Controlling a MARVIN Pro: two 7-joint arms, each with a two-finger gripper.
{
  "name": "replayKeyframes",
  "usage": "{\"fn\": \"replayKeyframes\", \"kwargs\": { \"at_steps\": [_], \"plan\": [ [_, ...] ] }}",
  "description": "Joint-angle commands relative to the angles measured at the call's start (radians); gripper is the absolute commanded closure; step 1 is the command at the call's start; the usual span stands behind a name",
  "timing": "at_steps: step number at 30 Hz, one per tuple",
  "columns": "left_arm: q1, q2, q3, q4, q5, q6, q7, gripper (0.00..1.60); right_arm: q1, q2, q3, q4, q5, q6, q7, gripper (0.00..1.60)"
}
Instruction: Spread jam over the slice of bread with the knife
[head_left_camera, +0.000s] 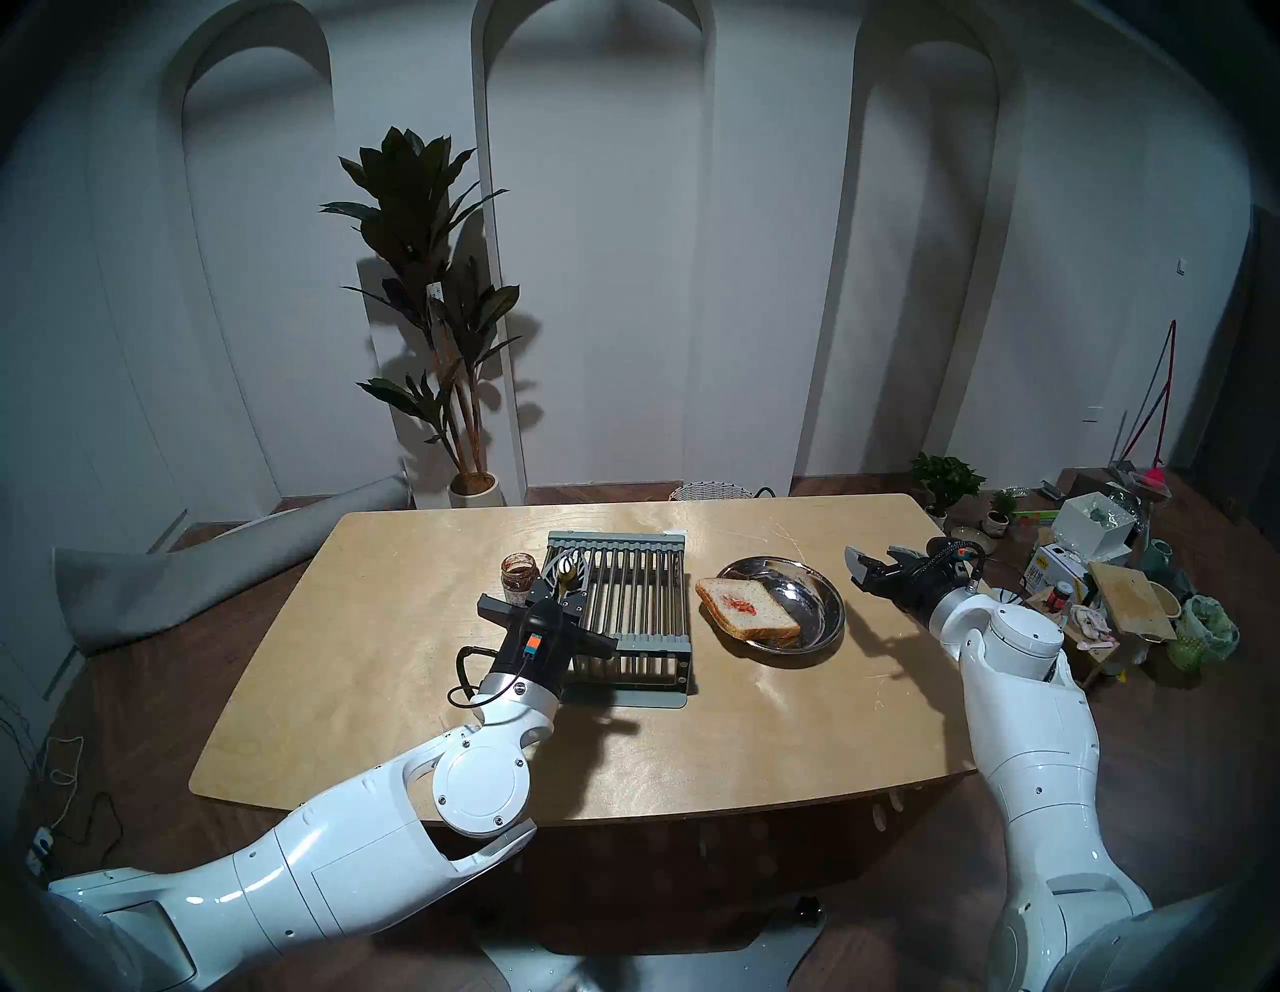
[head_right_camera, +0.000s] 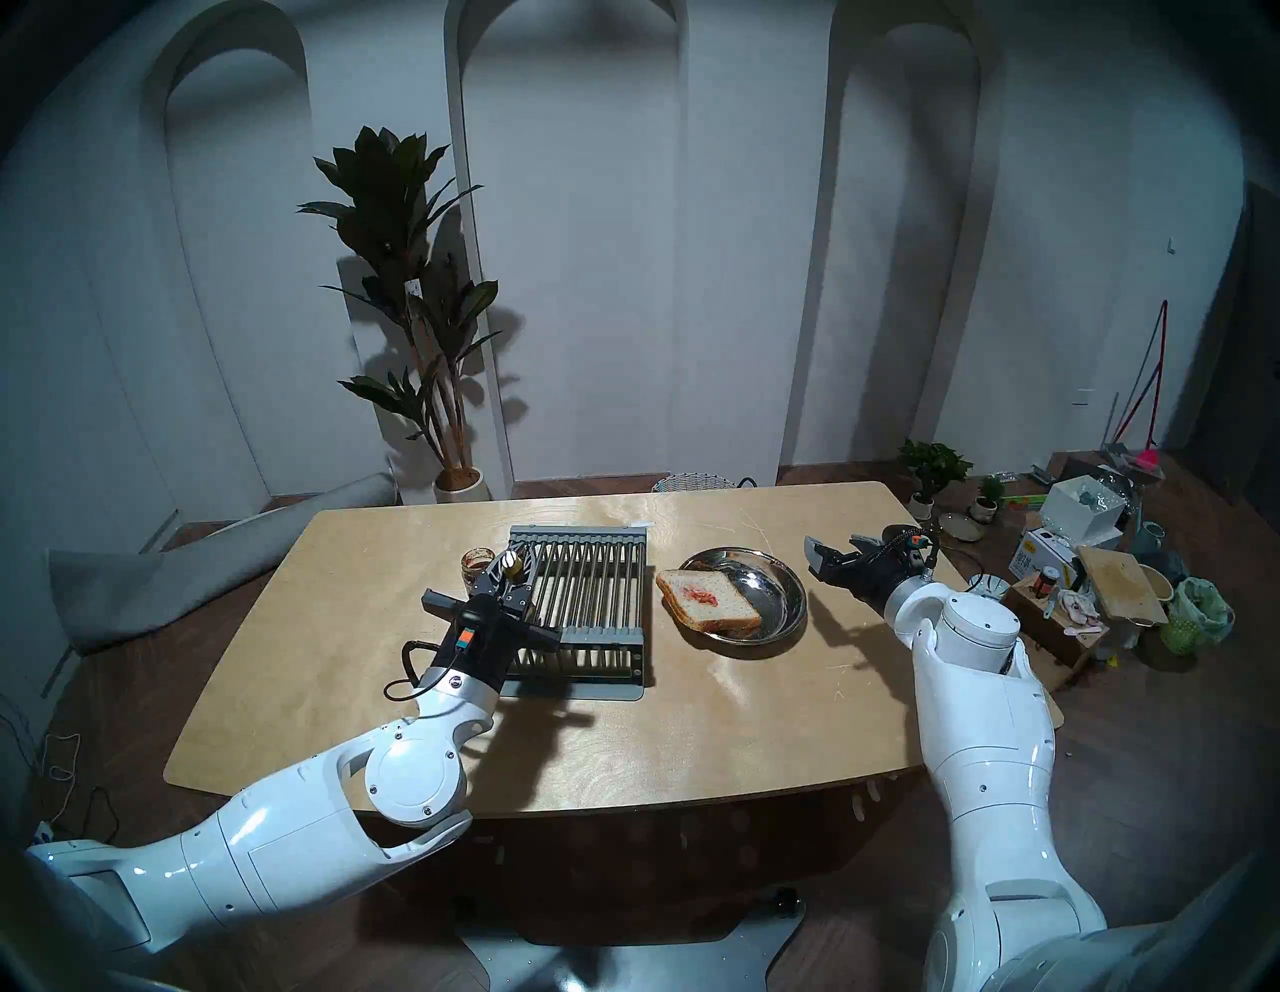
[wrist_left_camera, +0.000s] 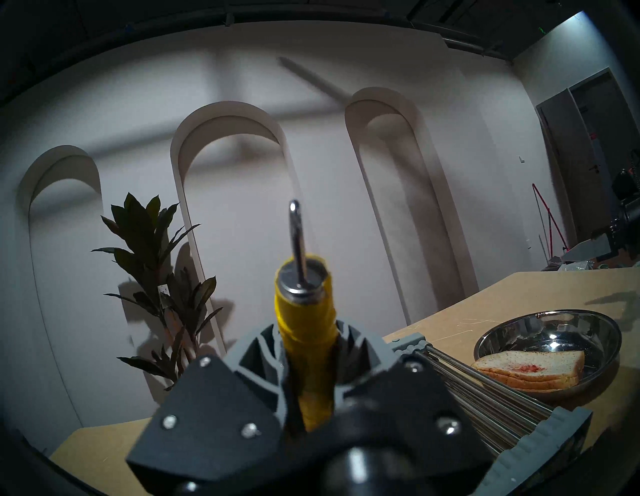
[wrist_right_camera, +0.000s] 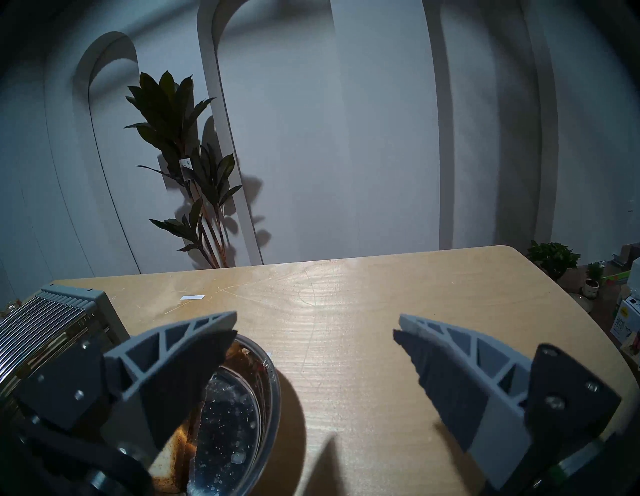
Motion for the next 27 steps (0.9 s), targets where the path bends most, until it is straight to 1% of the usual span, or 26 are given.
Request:
{"fn": "replayKeyframes", "kwargs": {
  "at_steps": [1,2,4,5,6,8,9,11,13,17,19,20,21,22,24,25,26,27],
  "plan": [
    [-0.004,-0.005,-0.008,-0.025,0.004,0.002,0.015,0.51,0.021,0.008,-0.001,-0.009,0.0,-0.01,0.004,0.0],
    [-0.003,-0.005,-0.007,-0.026,0.004,0.003,0.017,0.52,0.022,0.008,-0.002,-0.008,0.0,-0.01,0.005,0.0],
    [0.0,-0.005,-0.005,-0.029,0.005,0.005,0.022,0.3,0.022,0.009,-0.003,-0.007,0.0,-0.009,0.006,0.0],
    [0.001,-0.005,-0.005,-0.031,0.006,0.005,0.024,0.3,0.022,0.01,-0.003,-0.007,0.001,-0.009,0.007,0.0],
    [0.002,-0.004,-0.004,-0.032,0.008,0.005,0.028,0.11,0.022,0.01,-0.003,-0.007,0.001,-0.009,0.008,0.0],
    [0.004,-0.004,-0.003,-0.036,0.01,0.005,0.035,0.08,0.022,0.011,-0.004,-0.007,0.001,-0.008,0.009,0.0],
    [0.004,-0.003,-0.003,-0.039,0.011,0.006,0.037,0.04,0.022,0.011,-0.004,-0.008,0.002,-0.008,0.01,0.0],
    [0.006,0.002,-0.005,-0.047,0.013,0.007,0.044,0.0,0.022,0.011,-0.005,-0.007,0.002,-0.008,0.01,0.0],
    [0.009,0.007,-0.007,-0.058,0.018,0.008,0.054,0.0,0.022,0.012,-0.006,-0.006,0.001,-0.008,0.01,0.0],
    [0.019,0.032,-0.022,-0.112,0.025,-0.003,0.08,0.0,0.023,0.013,-0.008,-0.004,0.001,-0.008,0.011,0.0],
    [0.024,0.044,-0.033,-0.151,0.02,-0.013,0.093,0.0,0.024,0.014,-0.008,-0.003,0.001,-0.007,0.011,0.0],
    [0.021,0.045,-0.039,-0.162,0.023,-0.032,0.097,0.0,0.026,0.015,-0.008,-0.002,0.001,-0.007,0.012,0.0],
    [0.026,0.054,-0.047,-0.192,0.012,-0.029,0.103,0.0,0.027,0.016,-0.008,0.0,0.002,-0.006,0.012,0.0],
    [0.017,0.044,-0.05,-0.178,0.013,-0.052,0.103,0.0,0.029,0.017,-0.008,0.002,0.001,-0.006,0.011,0.0],
    [0.023,0.074,-0.066,-0.232,-0.008,-0.046,0.101,0.0,0.033,0.019,-0.008,0.005,0.002,-0.005,0.012,0.0],
    [0.014,0.065,-0.076,-0.215,-0.009,-0.083,0.103,0.0,0.036,0.02,-0.007,0.004,0.003,-0.003,0.012,0.0],
    [0.02,0.092,-0.09,-0.248,-0.017,-0.063,0.11,0.0,0.038,0.022,-0.007,-0.003,0.003,0.001,0.013,0.0],
    [0.019,0.105,-0.101,-0.256,-0.014,-0.065,0.116,0.0,0.039,0.024,-0.007,-0.01,0.004,0.003,0.015,0.0]
  ]
}}
